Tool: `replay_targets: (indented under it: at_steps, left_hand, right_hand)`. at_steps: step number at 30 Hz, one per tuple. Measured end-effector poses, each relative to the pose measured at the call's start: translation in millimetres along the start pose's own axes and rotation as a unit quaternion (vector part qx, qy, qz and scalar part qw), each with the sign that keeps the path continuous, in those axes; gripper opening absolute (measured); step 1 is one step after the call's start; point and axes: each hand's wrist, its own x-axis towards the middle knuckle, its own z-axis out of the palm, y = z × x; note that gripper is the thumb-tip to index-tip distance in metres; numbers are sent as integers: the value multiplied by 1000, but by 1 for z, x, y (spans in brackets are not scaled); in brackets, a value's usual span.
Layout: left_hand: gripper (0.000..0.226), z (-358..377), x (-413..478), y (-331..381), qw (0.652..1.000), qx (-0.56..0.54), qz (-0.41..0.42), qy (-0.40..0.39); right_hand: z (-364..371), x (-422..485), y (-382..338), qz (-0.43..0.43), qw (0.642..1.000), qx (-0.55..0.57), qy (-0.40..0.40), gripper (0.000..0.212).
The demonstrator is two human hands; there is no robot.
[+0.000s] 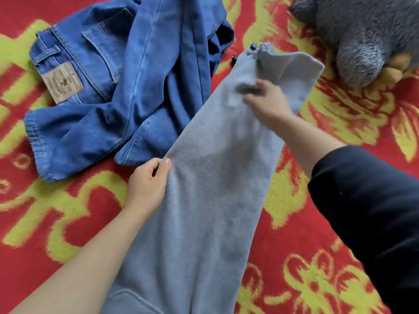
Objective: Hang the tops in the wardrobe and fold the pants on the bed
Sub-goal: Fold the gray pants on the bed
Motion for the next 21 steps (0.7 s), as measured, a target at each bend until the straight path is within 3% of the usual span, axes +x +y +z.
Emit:
replay_targets:
  at_steps: [3,5,10,15,21]
  left_hand:
    - [17,-8,-11,-10,996,83,35,3]
    - [20,-19,-21,-17,996,89,6,-9]
    - [21,-57,-56,-44,982,140,-77,-99]
    - [26,-93,-112,-84,973,63,-171,-141]
    - [29,-120,-173,-124,961,126,-178,-168]
  right_hand:
    - [27,-39,31,0,991,-125,-38,66]
    - [45,-71,45,-8,987,-151,-49,69]
    - [76,-162,61,-44,977,-188,-90,72]
    - [101,-248,59,-47,973,-186,-126,77]
    - [134,-360,50,-47,964,-190,-180,74]
